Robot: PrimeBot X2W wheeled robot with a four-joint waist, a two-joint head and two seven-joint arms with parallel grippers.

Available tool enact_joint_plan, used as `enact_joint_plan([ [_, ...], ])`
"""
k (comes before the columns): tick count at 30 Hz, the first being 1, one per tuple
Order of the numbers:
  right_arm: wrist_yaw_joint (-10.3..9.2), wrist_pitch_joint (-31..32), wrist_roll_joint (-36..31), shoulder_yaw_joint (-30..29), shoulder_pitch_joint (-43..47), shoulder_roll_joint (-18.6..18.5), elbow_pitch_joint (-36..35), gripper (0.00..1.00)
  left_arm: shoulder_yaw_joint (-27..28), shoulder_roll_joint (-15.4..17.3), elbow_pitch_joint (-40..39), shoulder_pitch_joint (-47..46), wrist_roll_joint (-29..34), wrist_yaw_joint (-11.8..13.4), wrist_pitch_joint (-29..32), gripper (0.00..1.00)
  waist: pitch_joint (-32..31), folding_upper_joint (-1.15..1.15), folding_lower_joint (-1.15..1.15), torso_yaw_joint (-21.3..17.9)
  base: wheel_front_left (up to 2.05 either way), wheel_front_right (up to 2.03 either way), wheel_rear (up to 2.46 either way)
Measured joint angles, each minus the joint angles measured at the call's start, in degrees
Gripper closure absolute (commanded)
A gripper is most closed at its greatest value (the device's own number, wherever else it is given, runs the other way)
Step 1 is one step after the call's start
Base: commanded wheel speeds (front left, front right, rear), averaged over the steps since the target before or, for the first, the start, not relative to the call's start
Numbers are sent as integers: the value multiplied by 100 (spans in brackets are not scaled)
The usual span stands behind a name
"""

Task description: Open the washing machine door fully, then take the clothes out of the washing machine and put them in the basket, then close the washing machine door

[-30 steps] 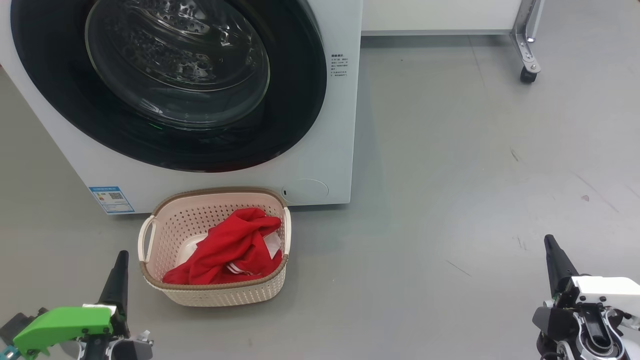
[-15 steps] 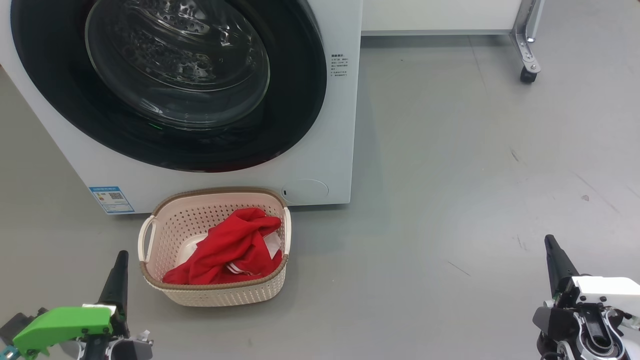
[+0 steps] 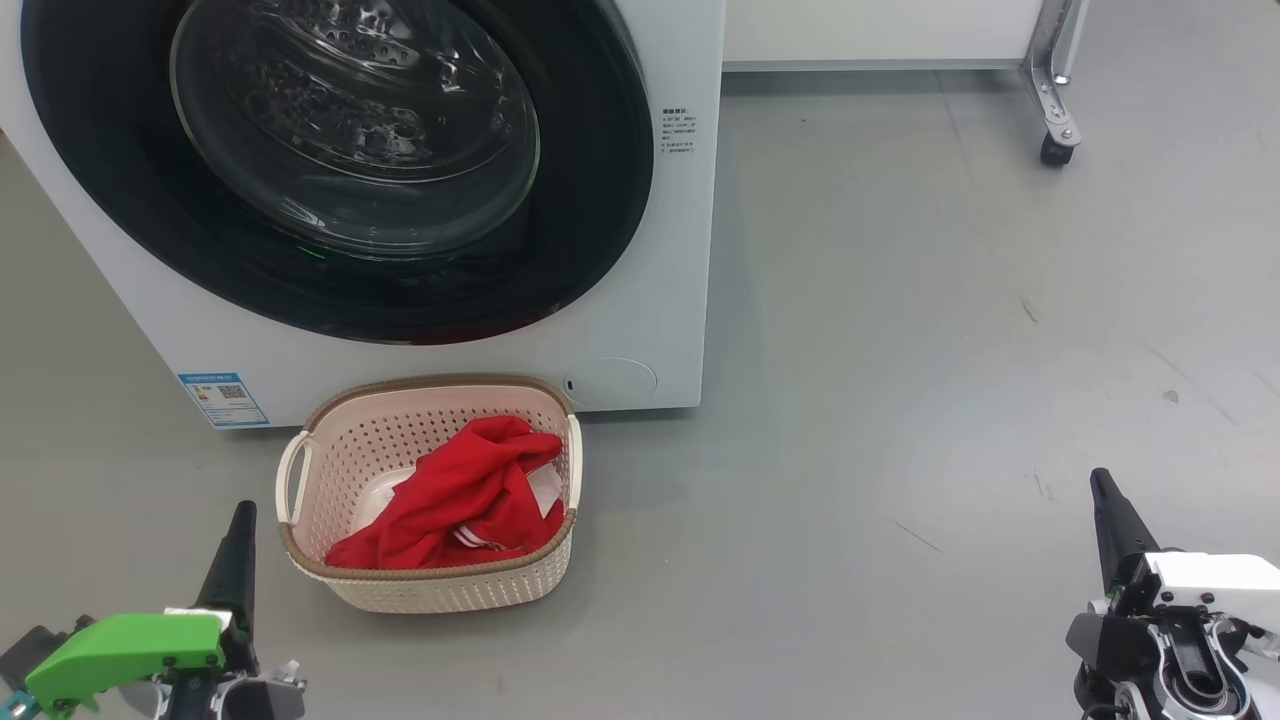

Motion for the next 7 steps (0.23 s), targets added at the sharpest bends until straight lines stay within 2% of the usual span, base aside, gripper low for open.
enact_joint_plan([
  [7,0,1,0,-2,-1,0,0,100,2,0,-1,0,1,-1,0,100,0,0,0,0,0,0,0],
])
